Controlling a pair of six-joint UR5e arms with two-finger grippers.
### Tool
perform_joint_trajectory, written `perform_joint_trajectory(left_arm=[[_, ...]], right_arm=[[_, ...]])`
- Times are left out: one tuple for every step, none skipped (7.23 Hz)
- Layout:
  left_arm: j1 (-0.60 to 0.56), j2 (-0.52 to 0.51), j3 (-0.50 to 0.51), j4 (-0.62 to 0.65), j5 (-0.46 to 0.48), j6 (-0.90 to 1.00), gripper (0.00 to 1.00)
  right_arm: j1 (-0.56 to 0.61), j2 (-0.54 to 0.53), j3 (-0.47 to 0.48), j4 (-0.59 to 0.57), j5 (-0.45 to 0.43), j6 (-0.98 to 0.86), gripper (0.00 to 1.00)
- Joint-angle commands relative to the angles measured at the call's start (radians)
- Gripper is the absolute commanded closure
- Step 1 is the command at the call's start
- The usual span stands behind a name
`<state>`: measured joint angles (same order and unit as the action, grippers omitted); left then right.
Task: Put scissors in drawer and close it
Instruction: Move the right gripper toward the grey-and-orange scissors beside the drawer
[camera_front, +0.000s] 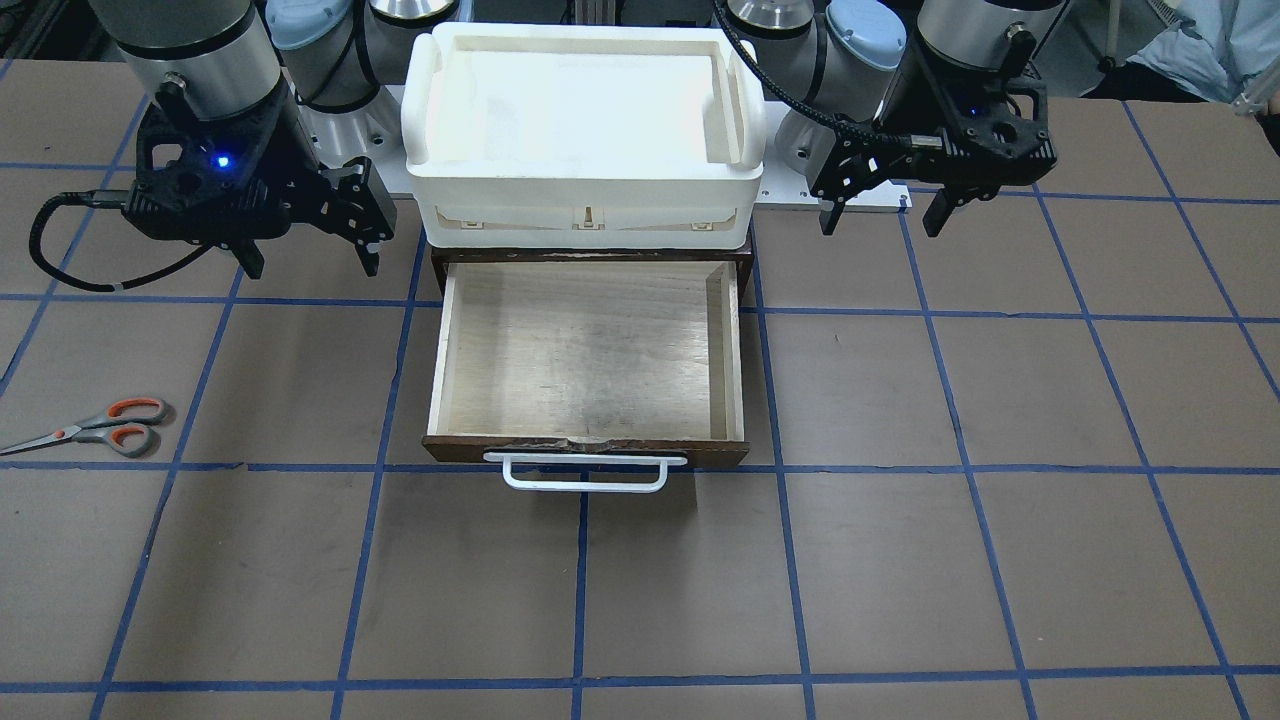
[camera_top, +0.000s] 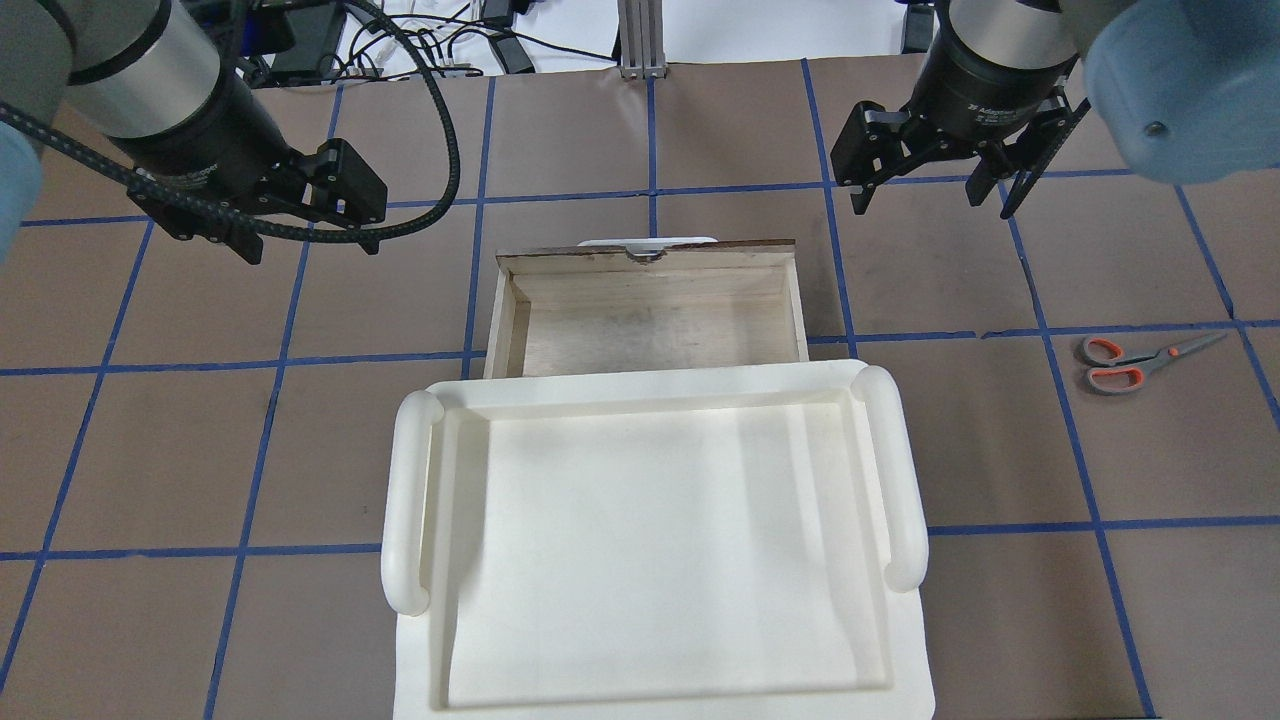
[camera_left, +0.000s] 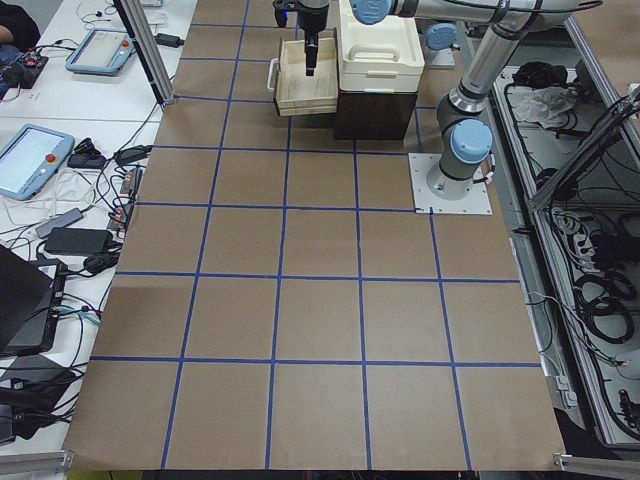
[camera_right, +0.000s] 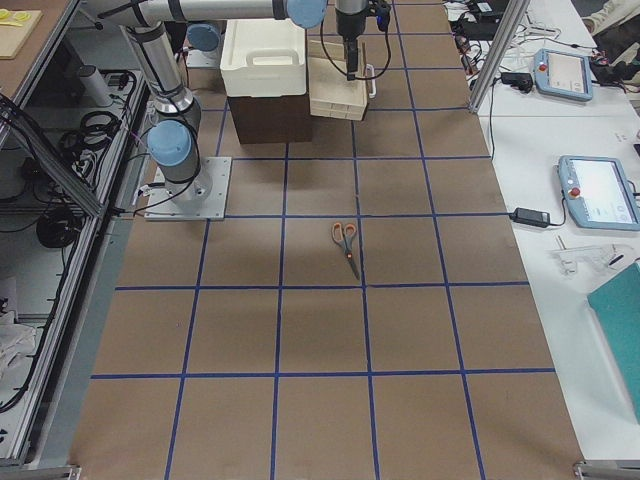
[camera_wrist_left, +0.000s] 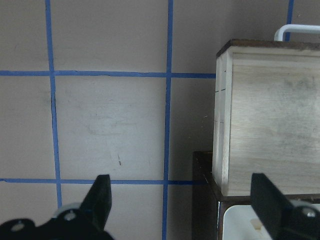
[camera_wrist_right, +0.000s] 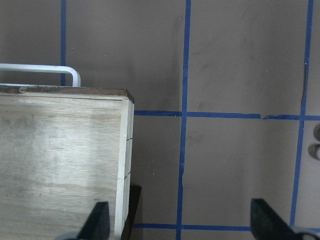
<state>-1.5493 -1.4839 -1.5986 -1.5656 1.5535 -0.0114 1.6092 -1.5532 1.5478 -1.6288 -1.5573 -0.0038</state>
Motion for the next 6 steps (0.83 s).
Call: perform_joint_trajectory(left_arm=[[-0.003, 0.001, 0.002, -0.004, 0.002, 0.002, 0.00], [-0.003, -0.004, 0.002, -0.007, 0.002, -0.002, 0.00], [-0.005, -0.009, 0.017, -0.007, 0.002, -0.004, 0.00], [-0.005, -0.007, 0.017, -0.007, 0.002, -0.004, 0.00], [-0.005, -0.007, 0.017, -0.007, 0.002, -0.004, 0.00], [-0.005, -0.006, 0.017, -0.010, 0.005, -0.005, 0.00]], right_arm=[[0.000, -0.001, 0.000, -0.002, -0.001, -0.005, 0.00], [0.000, 0.002, 0.002, -0.008, 0.009, -0.011, 0.00], [-0.018, 0.016, 0.003, -0.013, -0.007, -0.112, 0.00], [-0.087, 0.025, 0.009, -0.010, -0.003, -0.252, 0.00], [-0.153, 0.041, 0.023, 0.004, -0.001, -0.409, 0.00], [-0.175, 0.045, 0.043, 0.003, -0.004, -0.512, 0.00]])
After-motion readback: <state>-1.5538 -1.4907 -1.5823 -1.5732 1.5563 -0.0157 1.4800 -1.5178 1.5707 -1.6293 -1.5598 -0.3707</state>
